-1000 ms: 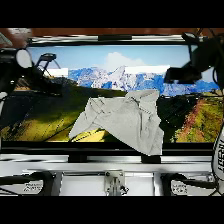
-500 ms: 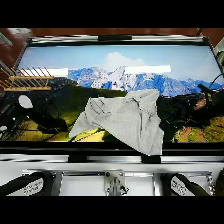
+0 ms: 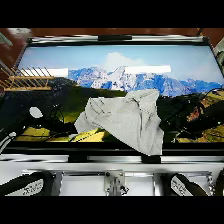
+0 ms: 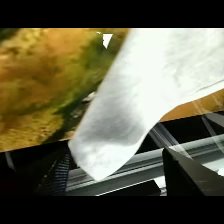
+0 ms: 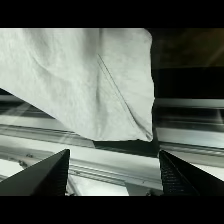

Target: Fold the shirts.

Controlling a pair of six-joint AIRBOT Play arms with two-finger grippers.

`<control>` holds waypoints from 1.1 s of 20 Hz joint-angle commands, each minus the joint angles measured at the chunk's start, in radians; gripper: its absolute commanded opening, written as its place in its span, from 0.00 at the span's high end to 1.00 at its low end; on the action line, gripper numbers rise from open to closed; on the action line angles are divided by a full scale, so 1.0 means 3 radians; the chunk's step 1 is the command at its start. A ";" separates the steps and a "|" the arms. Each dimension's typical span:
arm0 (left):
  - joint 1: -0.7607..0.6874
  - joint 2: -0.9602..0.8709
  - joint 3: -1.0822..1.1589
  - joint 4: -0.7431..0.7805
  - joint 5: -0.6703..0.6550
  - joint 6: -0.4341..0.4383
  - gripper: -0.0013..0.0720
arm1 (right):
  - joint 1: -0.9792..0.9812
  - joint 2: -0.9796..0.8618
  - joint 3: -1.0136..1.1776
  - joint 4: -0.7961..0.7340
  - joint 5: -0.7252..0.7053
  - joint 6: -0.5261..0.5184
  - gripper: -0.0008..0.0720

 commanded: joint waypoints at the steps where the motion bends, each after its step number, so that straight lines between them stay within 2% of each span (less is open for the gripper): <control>1: -0.0163 -0.0159 -0.0025 -0.0039 0.0228 -0.0120 0.46 | 0.0025 0.0005 -0.0211 0.0000 -0.0015 -0.0042 0.07; 2: -0.0173 -0.0156 -0.0017 -0.0055 0.0231 -0.0109 0.77 | 0.0076 0.0005 -0.0336 -0.0015 0.0000 -0.0080 0.07; 3: -0.0174 -0.0144 0.0005 -0.0069 0.0221 -0.0060 0.90 | 0.0151 0.0005 -0.0458 -0.0039 0.0036 -0.0112 0.07; 4: -0.0173 -0.0127 0.0033 -0.0069 0.0201 -0.0036 0.94 | 0.0253 0.0005 -0.0587 -0.0057 0.0098 -0.0173 0.07; 8: -0.0172 0.0080 0.0173 -0.0067 0.0188 0.0000 0.94 | 0.0643 0.0004 -0.0924 -0.0229 0.0563 -0.0200 0.07; 11: -0.0172 0.0356 0.0216 -0.0067 0.0191 0.0024 0.94 | 0.0697 0.0004 -0.0971 -0.0468 0.0815 -0.0153 0.07; 14: -0.0172 0.0504 0.0216 -0.0067 0.0191 0.0024 0.94 | 0.0715 -0.0128 -0.0971 -0.0481 0.0799 -0.0165 0.07; 20: -0.0172 0.0608 0.0315 -0.0067 0.0191 0.0024 0.94 | 0.0774 -0.0649 -0.0970 -0.0081 0.0959 -0.0203 0.11; 21: -0.0172 0.0613 0.0352 -0.0067 0.0191 0.0028 0.94 | 0.0862 -0.0685 -0.0970 -0.0075 0.1002 -0.0210 0.34; 22: -0.0172 0.0615 0.0398 -0.0067 0.0189 0.0036 0.94 | 0.0961 -0.0696 -0.0970 -0.0072 0.1027 -0.0209 0.69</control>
